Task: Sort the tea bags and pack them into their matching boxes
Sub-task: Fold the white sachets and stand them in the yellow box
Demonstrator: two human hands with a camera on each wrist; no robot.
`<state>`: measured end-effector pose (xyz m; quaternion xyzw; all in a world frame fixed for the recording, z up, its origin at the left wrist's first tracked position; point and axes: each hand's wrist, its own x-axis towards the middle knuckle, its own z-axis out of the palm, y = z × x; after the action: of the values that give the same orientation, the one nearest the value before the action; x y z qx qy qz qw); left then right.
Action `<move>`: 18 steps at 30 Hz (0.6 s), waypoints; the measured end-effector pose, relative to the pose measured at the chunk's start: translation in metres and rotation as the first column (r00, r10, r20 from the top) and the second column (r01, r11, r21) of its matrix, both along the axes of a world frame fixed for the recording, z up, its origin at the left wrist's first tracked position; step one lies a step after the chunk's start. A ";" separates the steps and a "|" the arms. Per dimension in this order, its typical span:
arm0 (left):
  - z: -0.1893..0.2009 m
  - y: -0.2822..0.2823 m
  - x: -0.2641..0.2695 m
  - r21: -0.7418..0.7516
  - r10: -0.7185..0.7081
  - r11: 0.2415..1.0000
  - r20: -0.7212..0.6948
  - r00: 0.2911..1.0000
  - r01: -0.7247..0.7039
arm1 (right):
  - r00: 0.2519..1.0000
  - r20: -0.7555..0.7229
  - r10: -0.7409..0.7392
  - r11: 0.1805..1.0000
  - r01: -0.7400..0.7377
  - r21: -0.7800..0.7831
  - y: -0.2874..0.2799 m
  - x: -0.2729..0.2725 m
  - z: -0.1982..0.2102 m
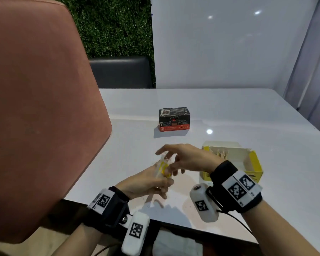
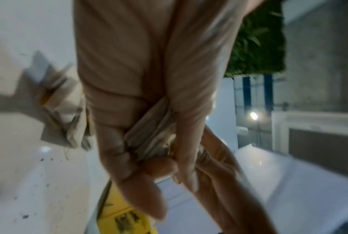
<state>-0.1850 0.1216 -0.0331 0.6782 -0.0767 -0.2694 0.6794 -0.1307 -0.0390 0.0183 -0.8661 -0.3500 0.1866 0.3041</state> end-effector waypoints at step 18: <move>0.028 -0.073 0.056 0.484 -0.163 0.875 0.351 0.922 -0.029 | 0.847 0.395 -0.357 0.932 0.350 0.091 -0.113 0.003 0.021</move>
<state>-0.1287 0.0488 -0.0049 0.8612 -0.1620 -0.1668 0.4520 -0.1274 -0.1521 0.0397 -0.9328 -0.2413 -0.0586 0.2611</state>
